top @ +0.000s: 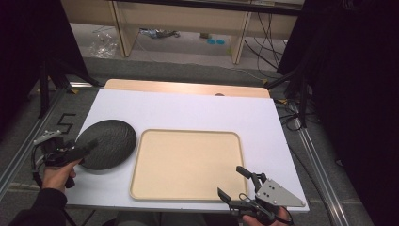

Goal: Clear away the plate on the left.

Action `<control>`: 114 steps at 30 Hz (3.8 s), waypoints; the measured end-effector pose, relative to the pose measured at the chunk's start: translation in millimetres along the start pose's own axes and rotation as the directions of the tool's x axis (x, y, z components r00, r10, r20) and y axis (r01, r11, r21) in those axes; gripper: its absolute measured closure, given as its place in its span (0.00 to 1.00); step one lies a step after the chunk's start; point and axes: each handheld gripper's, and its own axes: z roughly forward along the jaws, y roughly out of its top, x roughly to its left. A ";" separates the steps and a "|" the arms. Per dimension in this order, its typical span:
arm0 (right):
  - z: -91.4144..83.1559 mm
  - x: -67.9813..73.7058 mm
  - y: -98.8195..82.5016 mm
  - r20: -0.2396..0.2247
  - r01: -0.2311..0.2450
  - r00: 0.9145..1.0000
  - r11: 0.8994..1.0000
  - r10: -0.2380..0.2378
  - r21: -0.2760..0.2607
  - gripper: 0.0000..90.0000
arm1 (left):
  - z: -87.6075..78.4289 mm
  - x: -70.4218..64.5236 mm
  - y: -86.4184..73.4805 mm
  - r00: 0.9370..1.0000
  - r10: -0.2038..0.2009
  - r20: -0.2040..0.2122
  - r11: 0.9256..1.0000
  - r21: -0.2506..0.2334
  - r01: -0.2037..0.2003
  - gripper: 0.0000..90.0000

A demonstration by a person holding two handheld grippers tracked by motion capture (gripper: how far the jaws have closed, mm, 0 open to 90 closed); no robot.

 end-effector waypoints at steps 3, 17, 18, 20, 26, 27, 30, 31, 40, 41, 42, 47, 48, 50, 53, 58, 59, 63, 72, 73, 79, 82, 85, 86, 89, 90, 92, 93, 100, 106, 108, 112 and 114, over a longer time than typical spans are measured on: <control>-0.4 0.7 -0.1 -0.015 -0.001 1.000 1.000 0.001 0.009 0.18 | 4.8 7.0 1.3 1.000 -0.005 -0.004 1.000 0.018 0.005 0.01; 1.3 2.8 -0.4 -0.034 -0.003 0.999 1.000 0.004 0.014 0.18 | 6.0 40.7 -0.3 0.994 -0.111 -0.010 0.992 0.060 0.111 0.01; 1.7 1.8 -0.4 -0.030 0.012 0.999 1.000 -0.011 0.003 0.18 | 6.7 41.8 -0.6 0.994 -0.112 -0.013 0.991 0.064 0.113 0.01; 2.3 2.7 -0.4 -0.040 -0.002 0.999 1.000 0.002 -0.003 0.18 | 7.8 44.2 -1.4 0.992 -0.124 0.002 0.990 0.068 0.124 0.01; 1.4 3.1 -0.4 -0.030 0.009 1.000 1.000 -0.008 0.022 0.18 | 9.0 53.7 -1.5 0.986 -0.165 0.030 0.984 0.077 0.162 0.02; 1.4 3.1 -0.4 -0.030 0.009 1.000 1.000 -0.008 0.022 0.18 | 9.4 55.8 -2.1 0.983 -0.178 0.048 0.983 0.062 0.175 0.02; 1.1 2.6 0.2 -0.028 0.019 0.999 1.000 -0.019 0.005 0.18 | 9.9 61.6 -3.3 0.979 -0.200 0.044 0.978 0.071 0.197 0.03; 1.1 2.7 0.0 -0.031 0.019 0.999 1.000 -0.018 0.008 0.18 | 10.7 63.0 -3.5 0.975 -0.214 0.059 0.975 0.070 0.210 0.03; 2.4 4.0 0.0 -0.052 0.025 0.998 1.000 -0.026 -0.011 0.18 | 13.2 67.0 -5.4 0.967 -0.233 0.099 0.970 0.094 0.224 0.09; 2.7 4.4 -0.2 -0.051 0.025 0.998 1.000 -0.026 -0.011 0.18 | 13.7 67.1 -5.6 0.967 -0.236 0.096 0.969 0.095 0.227 0.09; 2.0 4.6 0.0 -0.049 0.030 0.998 1.000 -0.030 -0.001 0.18 | 13.8 67.5 -5.9 0.967 -0.236 0.094 0.969 0.098 0.227 0.10; 1.9 5.4 0.4 -0.055 0.033 0.998 0.999 -0.032 0.010 0.18 | 13.6 69.5 -5.7 0.957 -0.271 0.103 0.960 0.098 0.261 0.17; 1.8 5.3 0.5 -0.055 0.034 0.998 0.999 -0.033 0.009 0.18 | 14.2 69.0 -5.6 0.952 -0.287 0.107 0.956 0.095 0.278 0.18; 1.9 5.2 0.6 -0.052 0.030 0.998 1.000 -0.030 0.001 0.18 | 14.8 70.0 -6.1 0.948 -0.293 0.123 0.954 0.111 0.280 0.19; 1.6 5.2 0.3 -0.053 0.033 0.998 0.999 -0.033 0.004 0.18 | 16.3 68.3 -5.8 0.953 -0.291 0.087 0.951 0.132 0.279 0.20; 1.8 7.6 0.5 -0.076 0.031 0.997 0.999 -0.030 0.018 0.19 | 20.1 72.4 -7.2 0.936 -0.342 0.082 0.930 0.171 0.324 0.28; 2.6 8.1 0.7 -0.073 0.036 0.997 0.999 -0.036 0.004 0.19 | 19.7 72.4 -7.0 0.941 -0.330 0.077 0.932 0.186 0.312 0.28; 3.4 7.9 0.9 -0.087 0.058 0.995 0.998 -0.057 0.002 0.19 | 24.7 73.3 -11.3 0.938 -0.330 0.103 0.926 0.226 0.301 0.29; 3.7 9.5 0.8 -0.093 0.062 0.994 0.998 -0.060 0.012 0.19 | 24.2 77.9 -15.4 0.920 -0.383 0.076 0.908 0.215 0.360 0.49; 3.8 9.6 0.8 -0.094 0.063 0.994 0.998 -0.062 0.010 0.19 | 24.4 78.3 -16.1 0.917 -0.393 0.069 0.905 0.205 0.373 0.52; 6.0 11.4 0.5 -0.111 0.070 0.992 0.998 -0.068 0.008 0.20 | 25.0 80.6 -16.8 0.905 -0.423 0.051 0.891 0.204 0.405 0.63; 6.4 11.9 0.5 -0.108 0.083 0.991 0.996 -0.080 0.019 0.20 | 25.3 85.6 -19.6 0.891 -0.451 0.058 0.880 0.192 0.434 0.74; 7.5 12.0 0.5 -0.116 0.081 0.990 0.997 -0.079 0.014 0.20 | 25.3 88.5 -20.0 0.883 -0.465 0.062 0.873 0.199 0.446 0.80; 8.5 12.3 0.0 -0.118 0.078 0.990 0.997 -0.077 0.005 0.20 | 25.3 89.2 -19.3 0.881 -0.470 0.062 0.869 0.206 0.449 0.80; 7.3 12.5 0.5 -0.110 0.087 0.990 0.996 -0.085 0.013 0.20 | 25.3 91.5 -18.6 0.866 -0.494 0.072 0.855 0.220 0.469 0.82; 7.3 12.5 0.6 -0.111 0.085 0.990 0.996 -0.083 0.013 0.20 | 25.1 92.5 -18.9 0.861 -0.502 0.079 0.851 0.225 0.475 0.83; 7.3 12.6 0.3 -0.113 0.088 0.990 0.996 -0.086 0.015 0.20 | 24.4 93.8 -18.8 0.856 -0.509 0.088 0.846 0.235 0.479 0.83; 7.0 12.7 0.6 -0.111 0.087 0.990 0.996 -0.085 0.012 0.20 | 24.1 94.1 -18.9 0.854 -0.511 0.094 0.845 0.233 0.481 0.85; 8.1 12.5 0.3 -0.140 0.053 0.989 0.999 -0.054 -0.013 0.20 | 15.1 91.4 -9.0 0.827 -0.526 0.196 0.848 0.193 0.493 0.94; 5.3 10.3 0.8 -0.134 0.047 0.990 0.999 -0.047 0.001 0.20 | 11.8 84.7 -3.9 0.835 -0.505 0.217 0.862 0.171 0.477 0.96; 5.5 10.8 0.7 -0.136 0.045 0.990 0.999 -0.045 0.003 0.20 | 10.9 83.1 -3.1 0.839 -0.513 0.183 0.856 0.177 0.485 0.96; 5.5 11.4 0.8 -0.136 0.031 0.990 0.999 -0.032 -0.004 0.19 | 12.1 85.6 -6.1 0.812 -0.546 0.204 0.837 0.175 0.519 0.96; 5.5 10.7 1.0 -0.151 0.020 0.988 1.000 -0.021 -0.005 0.19 | 11.8 85.1 -6.0 0.808 -0.554 0.201 0.832 0.175 0.527 0.96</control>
